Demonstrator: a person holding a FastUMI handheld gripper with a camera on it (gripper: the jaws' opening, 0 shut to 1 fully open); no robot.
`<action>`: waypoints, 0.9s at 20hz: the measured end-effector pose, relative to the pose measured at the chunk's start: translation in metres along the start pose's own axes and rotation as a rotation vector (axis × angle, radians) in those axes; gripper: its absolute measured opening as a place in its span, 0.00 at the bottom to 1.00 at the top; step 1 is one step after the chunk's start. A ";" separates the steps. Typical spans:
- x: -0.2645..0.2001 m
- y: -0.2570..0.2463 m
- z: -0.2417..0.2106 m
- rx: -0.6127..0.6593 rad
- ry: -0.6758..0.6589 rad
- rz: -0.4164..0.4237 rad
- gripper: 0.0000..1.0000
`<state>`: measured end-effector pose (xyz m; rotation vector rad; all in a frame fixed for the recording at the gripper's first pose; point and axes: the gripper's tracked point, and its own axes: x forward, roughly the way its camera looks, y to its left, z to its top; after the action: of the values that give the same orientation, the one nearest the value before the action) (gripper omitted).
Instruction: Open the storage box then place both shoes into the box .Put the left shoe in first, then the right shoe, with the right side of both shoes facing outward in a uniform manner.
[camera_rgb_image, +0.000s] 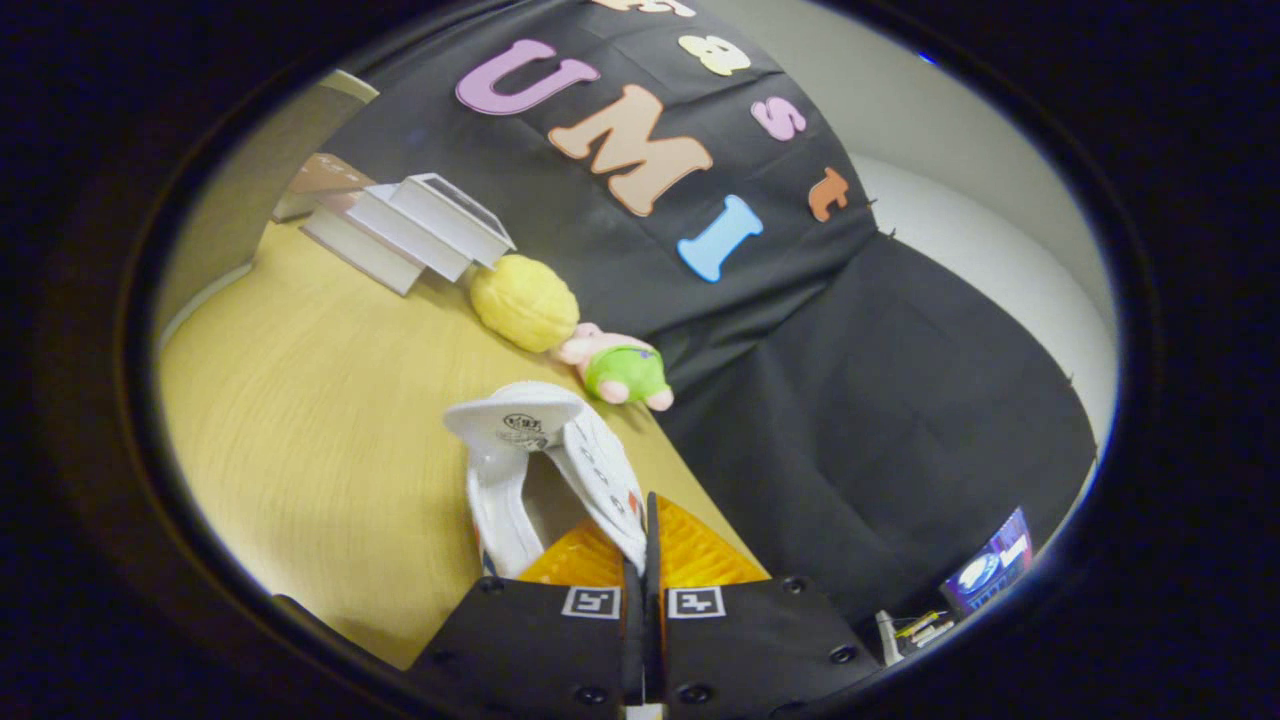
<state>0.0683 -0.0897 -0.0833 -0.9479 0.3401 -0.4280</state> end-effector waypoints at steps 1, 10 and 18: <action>0.001 -0.013 0.010 0.026 -0.008 -0.020 0.04; -0.031 -0.083 0.139 0.183 -0.105 -0.042 0.03; -0.130 -0.007 0.276 0.412 -0.184 0.319 0.04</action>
<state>0.0810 0.1652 0.0839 -0.5129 0.2179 -0.1073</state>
